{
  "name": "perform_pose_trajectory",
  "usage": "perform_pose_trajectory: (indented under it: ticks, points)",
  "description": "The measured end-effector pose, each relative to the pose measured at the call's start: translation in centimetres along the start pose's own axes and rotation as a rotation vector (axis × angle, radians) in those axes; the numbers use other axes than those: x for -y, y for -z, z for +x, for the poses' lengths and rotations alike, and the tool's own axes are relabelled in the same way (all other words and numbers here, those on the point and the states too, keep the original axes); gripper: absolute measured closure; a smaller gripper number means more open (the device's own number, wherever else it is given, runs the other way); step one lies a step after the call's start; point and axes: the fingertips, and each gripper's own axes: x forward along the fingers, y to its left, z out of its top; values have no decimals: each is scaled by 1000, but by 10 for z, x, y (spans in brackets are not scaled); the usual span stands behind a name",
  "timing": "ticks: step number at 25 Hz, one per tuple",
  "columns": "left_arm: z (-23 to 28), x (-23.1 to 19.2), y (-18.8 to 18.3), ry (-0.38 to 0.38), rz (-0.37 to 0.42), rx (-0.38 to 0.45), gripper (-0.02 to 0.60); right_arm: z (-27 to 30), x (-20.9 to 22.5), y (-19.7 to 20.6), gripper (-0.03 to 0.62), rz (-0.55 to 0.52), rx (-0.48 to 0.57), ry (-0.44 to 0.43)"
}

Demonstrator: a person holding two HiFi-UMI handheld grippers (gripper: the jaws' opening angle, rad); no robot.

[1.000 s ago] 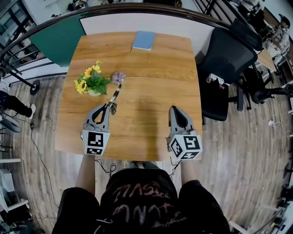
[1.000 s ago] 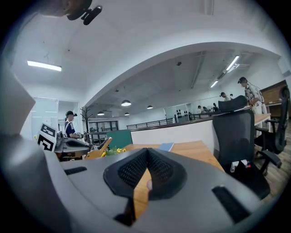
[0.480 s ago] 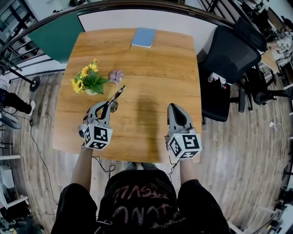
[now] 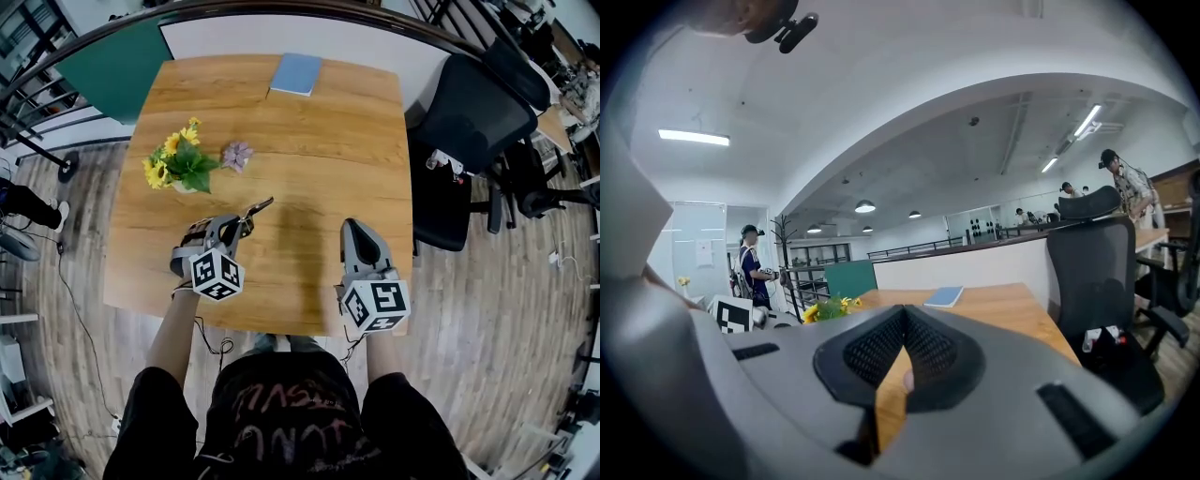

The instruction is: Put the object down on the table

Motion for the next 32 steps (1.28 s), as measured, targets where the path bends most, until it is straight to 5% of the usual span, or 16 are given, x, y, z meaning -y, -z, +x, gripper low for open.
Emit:
perform_pose_trajectory:
  ticks: [14, 32]
  points:
    - [46, 49, 45, 161, 93, -132, 563, -1, -2, 24, 589, 8, -63, 4]
    - [59, 73, 55, 219, 96, -153, 526, 5, -6, 31, 589, -1, -88, 4]
